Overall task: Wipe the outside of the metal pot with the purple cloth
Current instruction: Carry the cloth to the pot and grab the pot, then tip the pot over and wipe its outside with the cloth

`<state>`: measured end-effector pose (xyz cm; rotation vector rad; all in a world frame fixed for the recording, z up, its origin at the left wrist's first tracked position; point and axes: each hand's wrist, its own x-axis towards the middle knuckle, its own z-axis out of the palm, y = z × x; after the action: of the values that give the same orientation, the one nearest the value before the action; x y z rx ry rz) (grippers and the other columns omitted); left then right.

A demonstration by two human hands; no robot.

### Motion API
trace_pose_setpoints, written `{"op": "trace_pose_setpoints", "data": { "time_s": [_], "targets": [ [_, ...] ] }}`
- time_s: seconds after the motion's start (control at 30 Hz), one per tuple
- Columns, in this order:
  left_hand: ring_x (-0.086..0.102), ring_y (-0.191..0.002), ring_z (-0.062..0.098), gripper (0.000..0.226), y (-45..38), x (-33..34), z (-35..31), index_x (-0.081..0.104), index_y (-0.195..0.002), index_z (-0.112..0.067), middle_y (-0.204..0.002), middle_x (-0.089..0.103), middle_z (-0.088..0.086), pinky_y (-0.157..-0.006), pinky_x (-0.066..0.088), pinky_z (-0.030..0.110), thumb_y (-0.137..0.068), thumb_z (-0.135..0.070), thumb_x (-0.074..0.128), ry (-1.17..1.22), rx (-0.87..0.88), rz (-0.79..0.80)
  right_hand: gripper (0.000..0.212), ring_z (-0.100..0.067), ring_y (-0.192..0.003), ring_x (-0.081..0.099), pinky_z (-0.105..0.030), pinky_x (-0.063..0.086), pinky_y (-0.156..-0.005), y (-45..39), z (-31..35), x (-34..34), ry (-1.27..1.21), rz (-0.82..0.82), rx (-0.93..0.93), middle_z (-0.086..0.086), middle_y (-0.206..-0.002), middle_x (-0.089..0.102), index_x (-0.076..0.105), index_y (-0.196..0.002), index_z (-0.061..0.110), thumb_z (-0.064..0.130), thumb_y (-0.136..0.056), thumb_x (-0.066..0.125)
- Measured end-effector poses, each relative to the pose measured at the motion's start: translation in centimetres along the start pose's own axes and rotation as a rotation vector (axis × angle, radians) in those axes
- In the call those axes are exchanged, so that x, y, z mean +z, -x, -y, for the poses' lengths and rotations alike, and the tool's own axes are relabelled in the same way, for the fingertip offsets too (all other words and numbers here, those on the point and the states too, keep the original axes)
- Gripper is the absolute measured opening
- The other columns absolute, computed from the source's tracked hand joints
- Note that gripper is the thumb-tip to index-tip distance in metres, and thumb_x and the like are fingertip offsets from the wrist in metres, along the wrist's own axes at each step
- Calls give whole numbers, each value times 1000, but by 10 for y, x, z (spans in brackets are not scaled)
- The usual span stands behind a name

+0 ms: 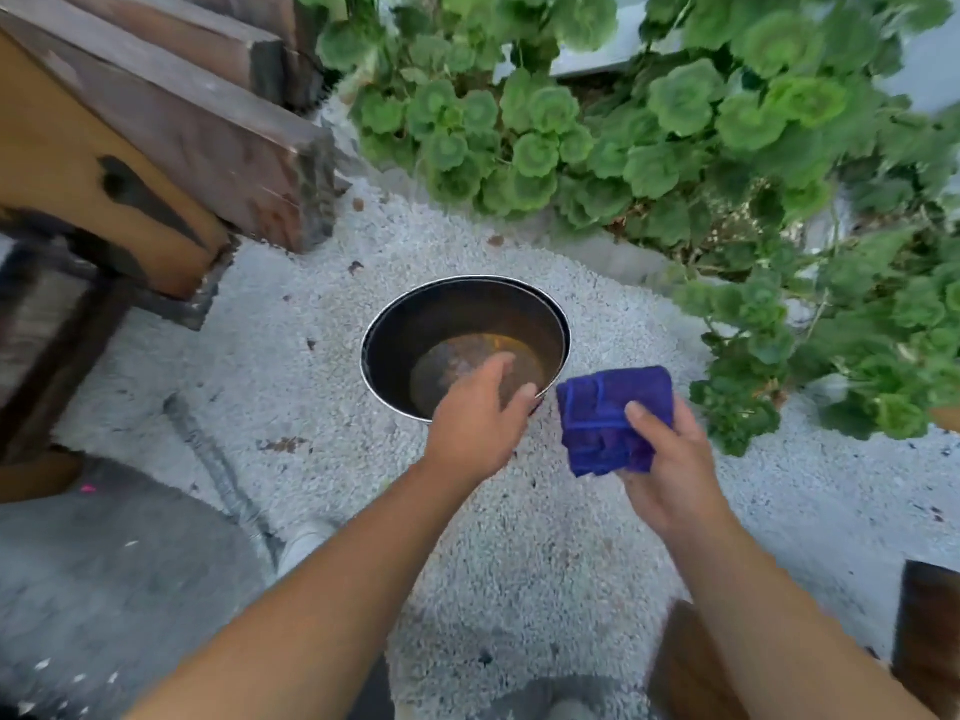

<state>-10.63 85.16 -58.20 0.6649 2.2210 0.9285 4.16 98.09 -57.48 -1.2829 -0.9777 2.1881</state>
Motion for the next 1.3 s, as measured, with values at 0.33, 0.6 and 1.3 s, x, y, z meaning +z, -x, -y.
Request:
{"op": "trace_pose_setpoints", "data": {
  "time_s": [0.33, 0.6, 1.3],
  "targets": [
    [66, -87, 35, 19, -67, 23, 39, 53, -88, -23, -92, 68, 9, -65, 42, 34, -83, -40, 45, -611, 262, 225, 39, -21, -85, 68, -34, 57, -74, -100, 8, -14, 149, 168, -176, -6, -98, 71, 55, -122, 10, -3, -86, 58],
    [72, -78, 15, 15, -61, -100, 59, 70, -94, -29, -82, 76, -2, -71, 56, 26, -93, -17, 62, 87, 195, 357, 35, -19, -79, 69, -37, 59, -73, -104, 36, 37, 356, 382, -276, -1, -88, 73, 70, -94, 28, -3, -79, 66],
    [58, -117, 0, 68, -34, -92, 158, 36, -132, -62, -129, 57, -27, -87, 43, 9, -84, -28, 69, 337, 341, -132, 42, -35, -125, 39, -48, 47, -86, -67, -140, 199, 1578, 236, -1140, 0, -138, 50, 60, -125, 31, 43, -86, 52]
  ]
}}
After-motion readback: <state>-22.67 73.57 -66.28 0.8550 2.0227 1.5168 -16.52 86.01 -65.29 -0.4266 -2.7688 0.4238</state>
